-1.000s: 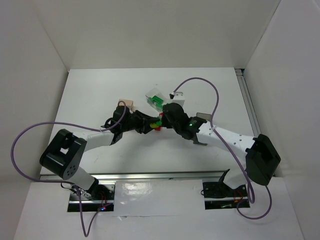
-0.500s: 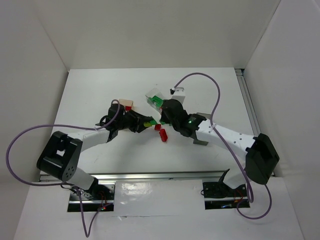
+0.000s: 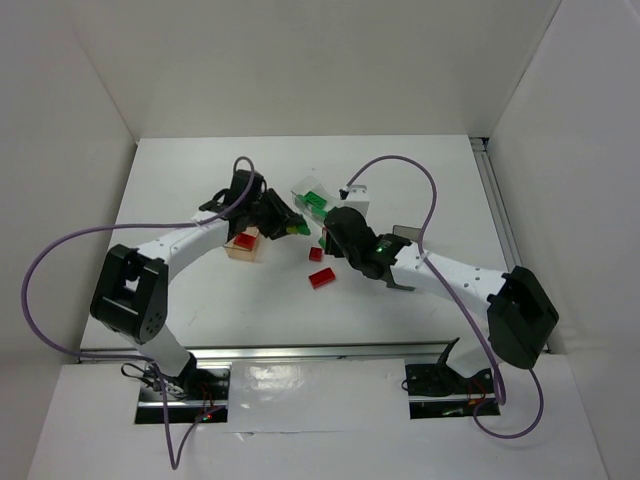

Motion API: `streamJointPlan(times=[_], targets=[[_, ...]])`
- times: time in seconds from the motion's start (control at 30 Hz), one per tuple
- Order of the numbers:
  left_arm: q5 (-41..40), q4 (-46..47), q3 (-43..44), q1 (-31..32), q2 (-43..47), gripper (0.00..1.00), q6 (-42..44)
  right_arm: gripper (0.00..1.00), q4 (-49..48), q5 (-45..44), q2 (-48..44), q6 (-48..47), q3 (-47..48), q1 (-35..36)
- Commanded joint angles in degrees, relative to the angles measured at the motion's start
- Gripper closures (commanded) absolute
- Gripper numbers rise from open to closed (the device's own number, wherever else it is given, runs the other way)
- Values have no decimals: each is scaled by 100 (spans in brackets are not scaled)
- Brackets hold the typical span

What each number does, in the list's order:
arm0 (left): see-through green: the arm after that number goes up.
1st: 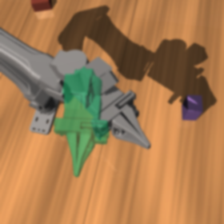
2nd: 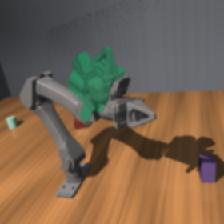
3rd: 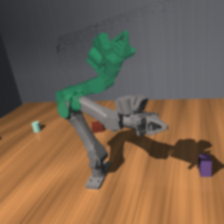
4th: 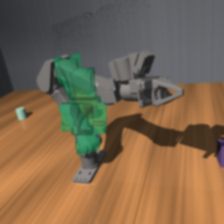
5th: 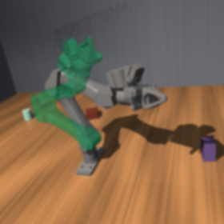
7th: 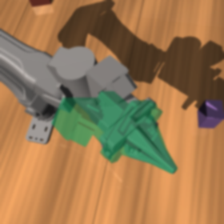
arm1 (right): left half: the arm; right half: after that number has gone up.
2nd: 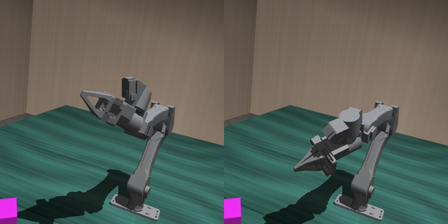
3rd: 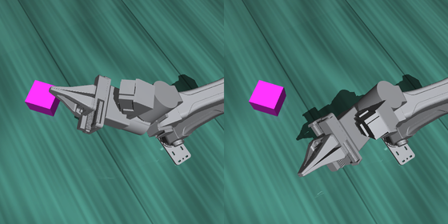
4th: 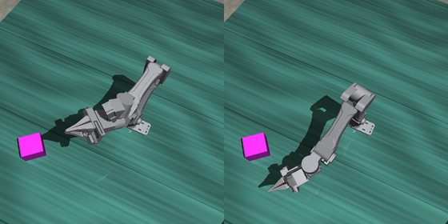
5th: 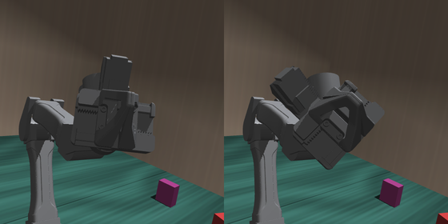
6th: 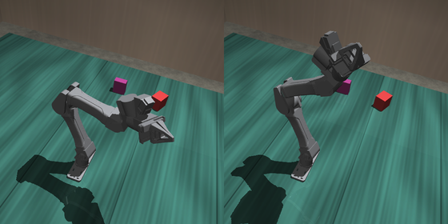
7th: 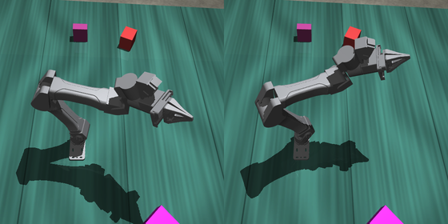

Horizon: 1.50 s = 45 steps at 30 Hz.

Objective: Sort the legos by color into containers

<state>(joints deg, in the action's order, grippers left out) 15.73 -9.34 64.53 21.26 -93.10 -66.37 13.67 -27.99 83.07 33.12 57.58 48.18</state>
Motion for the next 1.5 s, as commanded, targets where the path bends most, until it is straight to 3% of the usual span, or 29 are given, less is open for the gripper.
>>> streamJointPlan(times=[0.0,0.03,0.07,0.2,0.23,0.43,0.6,0.77,0.97,1.27,1.33,1.37,1.4,1.47], targets=[[-762,-1078,86,238,-103,73,809,76,-128,4,-98,-121,-19,-46],[-834,-1078,34,239,-103,65,905,76,-128,4,-150,-122,-19,-46],[-887,-1131,33,239,-34,48,959,76,-128,4,-150,-174,51,-46],[-1018,-1316,155,239,-33,13,1213,76,-128,4,-98,-227,174,-98],[-1019,-1385,156,239,-33,11,1275,76,-128,4,-28,-280,174,-99],[-1237,-1710,481,291,160,9,1504,76,-181,328,209,-394,438,-99],[-1625,-2378,1182,99,687,17,1803,76,-304,934,499,-728,780,-99],[-2055,-3108,1729,-744,1389,17,2136,76,-576,1532,1122,-1035,1377,-99],[-2030,-3416,1598,-1938,2041,17,2321,76,-778,2052,2325,-1290,2641,16],[-1581,-3530,1193,-2758,2428,17,2568,75,-726,2351,3760,-1423,4294,121],[-1468,-3530,1193,-2811,2490,17,2620,65,-664,2403,4041,-1423,4533,174],[-1467,-3530,1141,-2811,2490,17,2620,52,-490,2455,4120,-1484,4673,226],[-1415,-3530,1140,-2872,2490,17,2681,26,-375,2456,4199,-1484,4927,227],[-1344,-3530,1140,-2873,2490,16,2682,11,-207,2228,4200,-1624,5000,297]])
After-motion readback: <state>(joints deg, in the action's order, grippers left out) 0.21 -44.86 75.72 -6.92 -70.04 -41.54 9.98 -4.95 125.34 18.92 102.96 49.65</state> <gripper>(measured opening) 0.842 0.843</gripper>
